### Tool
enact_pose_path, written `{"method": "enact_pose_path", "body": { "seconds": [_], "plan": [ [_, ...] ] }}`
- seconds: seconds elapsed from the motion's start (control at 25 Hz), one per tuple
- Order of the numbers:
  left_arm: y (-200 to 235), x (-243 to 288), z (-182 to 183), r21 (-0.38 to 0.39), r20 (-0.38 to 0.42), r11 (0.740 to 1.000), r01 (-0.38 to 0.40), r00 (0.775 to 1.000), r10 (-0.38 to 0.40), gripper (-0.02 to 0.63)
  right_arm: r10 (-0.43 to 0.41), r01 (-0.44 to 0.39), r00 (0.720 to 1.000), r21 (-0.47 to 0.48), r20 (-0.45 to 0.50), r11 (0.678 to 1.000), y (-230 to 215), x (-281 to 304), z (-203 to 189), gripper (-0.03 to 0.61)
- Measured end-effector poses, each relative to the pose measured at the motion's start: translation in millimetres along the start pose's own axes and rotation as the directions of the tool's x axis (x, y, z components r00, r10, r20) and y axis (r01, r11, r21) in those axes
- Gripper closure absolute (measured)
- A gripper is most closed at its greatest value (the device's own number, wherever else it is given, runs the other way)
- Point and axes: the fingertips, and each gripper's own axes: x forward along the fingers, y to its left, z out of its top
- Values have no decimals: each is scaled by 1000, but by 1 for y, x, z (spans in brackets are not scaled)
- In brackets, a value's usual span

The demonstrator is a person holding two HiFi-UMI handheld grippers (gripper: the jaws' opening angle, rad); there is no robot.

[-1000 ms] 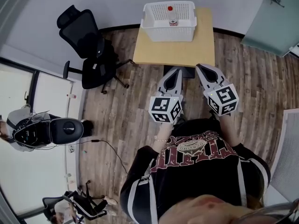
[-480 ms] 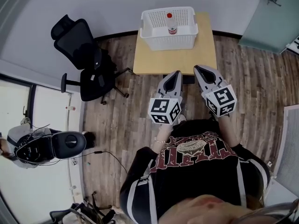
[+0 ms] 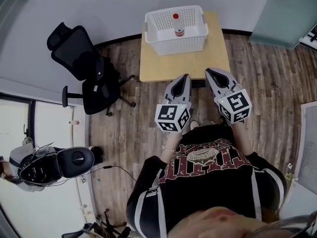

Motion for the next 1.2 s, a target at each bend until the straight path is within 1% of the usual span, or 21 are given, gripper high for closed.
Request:
{"method": "enact_pose_path", "body": {
  "seconds": [0.2, 0.6, 0.92, 1.2],
  "plan": [
    [2, -4, 0, -3, 0, 1000, -4, 1000, 4, 566, -10, 10, 1000, 6, 10, 1000, 0, -2, 2, 560],
    [19, 11, 7, -6, 0, 1000, -29, 1000, 29, 566, 21, -21, 1000, 3, -6, 1000, -7, 25, 6, 560],
    [31, 40, 14, -17, -11, 999, -45, 999, 45, 566, 24, -23, 1000, 21, -20, 1000, -33, 47, 7, 560],
    [37, 72, 24, -18, -11, 997, -70, 997, 70, 566, 47, -46, 999, 32, -22, 998, -65, 66, 15, 560]
  ]
}}
